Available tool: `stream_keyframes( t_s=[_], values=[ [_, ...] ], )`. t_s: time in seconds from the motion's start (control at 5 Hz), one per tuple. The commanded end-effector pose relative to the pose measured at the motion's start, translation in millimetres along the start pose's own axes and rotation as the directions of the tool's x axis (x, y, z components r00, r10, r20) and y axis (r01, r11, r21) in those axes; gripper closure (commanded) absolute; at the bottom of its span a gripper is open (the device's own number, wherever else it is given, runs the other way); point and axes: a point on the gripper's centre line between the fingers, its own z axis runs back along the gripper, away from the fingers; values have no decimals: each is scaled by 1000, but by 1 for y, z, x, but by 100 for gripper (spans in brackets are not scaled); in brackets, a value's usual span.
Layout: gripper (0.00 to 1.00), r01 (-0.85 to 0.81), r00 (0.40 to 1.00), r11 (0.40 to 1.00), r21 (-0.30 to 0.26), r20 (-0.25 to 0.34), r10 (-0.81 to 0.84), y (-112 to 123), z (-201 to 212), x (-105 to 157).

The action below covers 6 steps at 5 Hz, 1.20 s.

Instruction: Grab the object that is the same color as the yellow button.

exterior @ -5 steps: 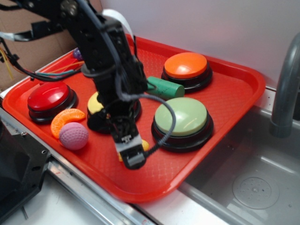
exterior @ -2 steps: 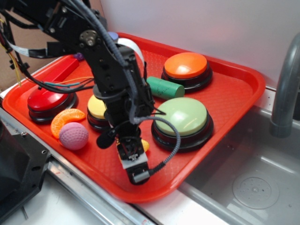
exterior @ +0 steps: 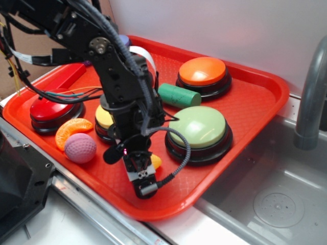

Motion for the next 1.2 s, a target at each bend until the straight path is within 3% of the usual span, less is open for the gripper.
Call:
stream_keyframes(
  t_s=[0.0,0.2,0.4,0.6,0.8,1.0],
  values=[
    [100,-59,993,995,-74,94,66,17,51,18],
    [100,-51,984,996,-74,164,62,32,85,28],
    [100,-143,974,989,-27,175,146,72,124,18],
    [100,-241,960,970,21,149,236,108,141,-3],
    [100,-310,942,950,35,144,302,133,145,-22],
    [100,-322,939,947,14,132,317,143,145,-29]
  ],
)
